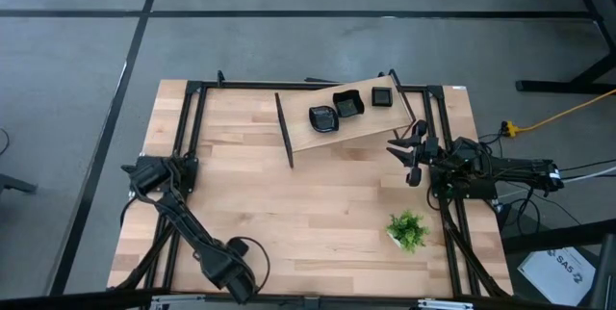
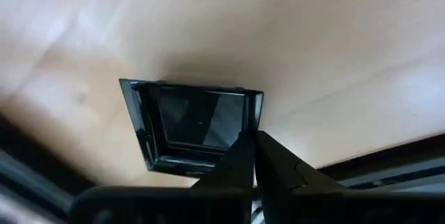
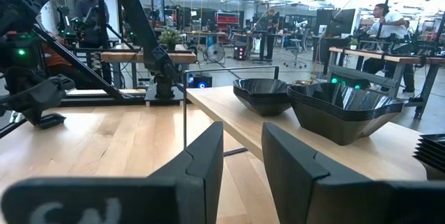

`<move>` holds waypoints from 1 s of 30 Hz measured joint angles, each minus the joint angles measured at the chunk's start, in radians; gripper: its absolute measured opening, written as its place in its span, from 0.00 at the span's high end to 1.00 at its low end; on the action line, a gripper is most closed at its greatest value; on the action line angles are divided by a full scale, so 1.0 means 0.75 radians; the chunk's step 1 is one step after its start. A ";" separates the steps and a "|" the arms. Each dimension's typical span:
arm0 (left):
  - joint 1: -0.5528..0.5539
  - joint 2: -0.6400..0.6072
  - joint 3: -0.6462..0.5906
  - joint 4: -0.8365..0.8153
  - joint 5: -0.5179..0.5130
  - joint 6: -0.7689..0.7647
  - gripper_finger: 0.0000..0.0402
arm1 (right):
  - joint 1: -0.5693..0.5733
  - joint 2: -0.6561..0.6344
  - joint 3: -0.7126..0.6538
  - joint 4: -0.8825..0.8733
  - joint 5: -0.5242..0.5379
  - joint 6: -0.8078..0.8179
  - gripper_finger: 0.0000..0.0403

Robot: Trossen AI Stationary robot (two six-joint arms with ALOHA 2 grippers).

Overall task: Pick & Place Mini shaped plates
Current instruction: Stack the square plate on top of the square plate on the shelf

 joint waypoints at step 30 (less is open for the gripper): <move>0.332 -0.078 0.031 0.290 -0.730 1.707 1.00 | 0.000 0.000 0.000 0.000 0.000 0.000 0.75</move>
